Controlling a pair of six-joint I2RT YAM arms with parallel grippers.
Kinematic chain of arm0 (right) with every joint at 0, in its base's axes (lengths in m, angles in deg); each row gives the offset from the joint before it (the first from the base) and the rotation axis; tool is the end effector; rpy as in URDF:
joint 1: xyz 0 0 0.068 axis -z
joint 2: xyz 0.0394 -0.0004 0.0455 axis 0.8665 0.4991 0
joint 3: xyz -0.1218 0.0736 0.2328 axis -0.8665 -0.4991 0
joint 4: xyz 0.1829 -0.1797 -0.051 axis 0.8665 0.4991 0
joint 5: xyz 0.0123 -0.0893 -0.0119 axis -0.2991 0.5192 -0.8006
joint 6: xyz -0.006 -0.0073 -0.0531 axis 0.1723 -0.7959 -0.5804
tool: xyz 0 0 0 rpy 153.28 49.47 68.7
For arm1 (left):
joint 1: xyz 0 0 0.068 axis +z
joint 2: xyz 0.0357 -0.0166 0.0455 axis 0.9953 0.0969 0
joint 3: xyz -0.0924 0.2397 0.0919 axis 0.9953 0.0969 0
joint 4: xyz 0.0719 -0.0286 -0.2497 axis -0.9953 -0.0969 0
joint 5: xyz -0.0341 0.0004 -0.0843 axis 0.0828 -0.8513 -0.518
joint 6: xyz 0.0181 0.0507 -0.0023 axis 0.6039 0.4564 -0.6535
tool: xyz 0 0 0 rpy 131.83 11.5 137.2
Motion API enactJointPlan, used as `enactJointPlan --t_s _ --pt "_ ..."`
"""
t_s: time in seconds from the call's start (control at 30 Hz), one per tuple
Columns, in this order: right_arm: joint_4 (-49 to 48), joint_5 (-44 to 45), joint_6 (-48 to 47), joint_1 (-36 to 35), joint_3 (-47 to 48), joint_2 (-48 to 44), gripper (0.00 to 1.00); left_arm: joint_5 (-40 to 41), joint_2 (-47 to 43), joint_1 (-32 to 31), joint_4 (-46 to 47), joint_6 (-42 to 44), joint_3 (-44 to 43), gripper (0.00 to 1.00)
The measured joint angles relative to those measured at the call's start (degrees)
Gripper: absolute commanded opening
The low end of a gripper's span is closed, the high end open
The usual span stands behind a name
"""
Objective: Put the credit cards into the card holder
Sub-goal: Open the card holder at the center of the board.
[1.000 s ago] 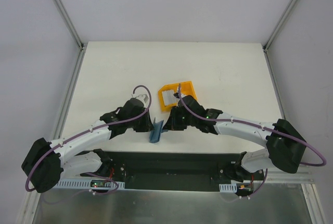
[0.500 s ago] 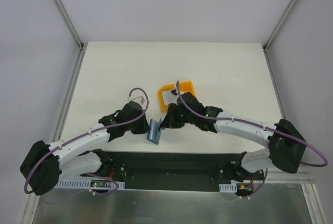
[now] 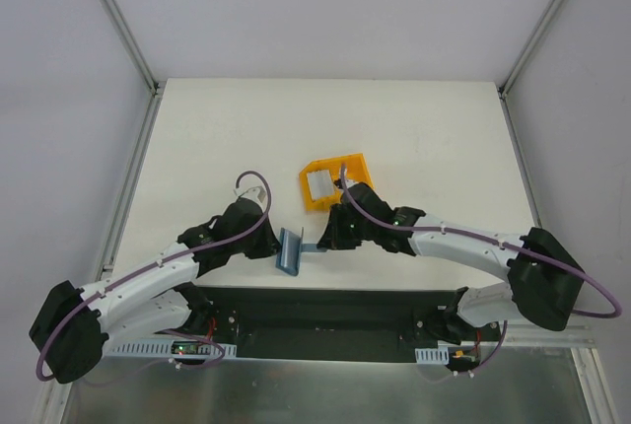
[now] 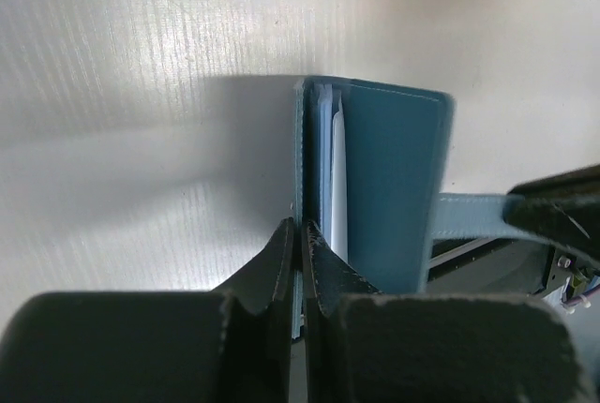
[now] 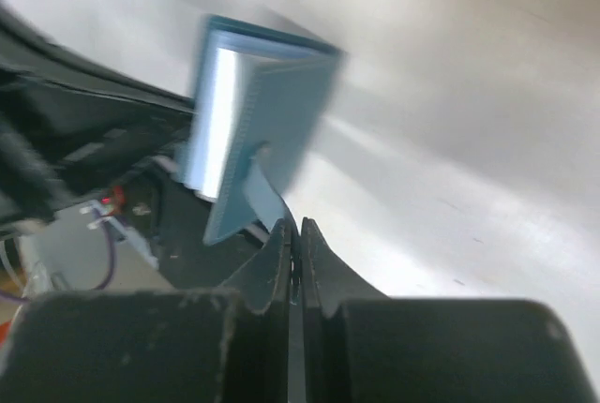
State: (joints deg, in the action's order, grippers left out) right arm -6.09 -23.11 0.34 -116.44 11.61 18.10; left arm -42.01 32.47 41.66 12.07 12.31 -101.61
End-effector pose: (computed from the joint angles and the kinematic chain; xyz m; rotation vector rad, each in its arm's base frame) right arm 0.1619 0.2533 0.2289 -0.5999 2.3321 0.9637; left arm 0.1390 -0.1301 0.1977 -0.0530 2.4151 -0.8167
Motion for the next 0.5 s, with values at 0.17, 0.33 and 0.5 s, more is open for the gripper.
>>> enactJointPlan --t_s 0.17,0.33,0.5 --pt "1.4 2.6 0.1 2.5 -9.3 -3.1 0.02 -0.1 -0.1 0.0 0.0 0.0 0.0 0.00" --pt "2.7 4.3 0.2 3.3 -13.1 -2.0 0.09 -0.9 1.0 0.0 0.1 0.1 0.0 0.00" --pt "2.8 5.1 0.2 4.1 -13.0 -0.9 0.26 -1.4 1.5 0.0 0.2 0.1 0.0 0.00"
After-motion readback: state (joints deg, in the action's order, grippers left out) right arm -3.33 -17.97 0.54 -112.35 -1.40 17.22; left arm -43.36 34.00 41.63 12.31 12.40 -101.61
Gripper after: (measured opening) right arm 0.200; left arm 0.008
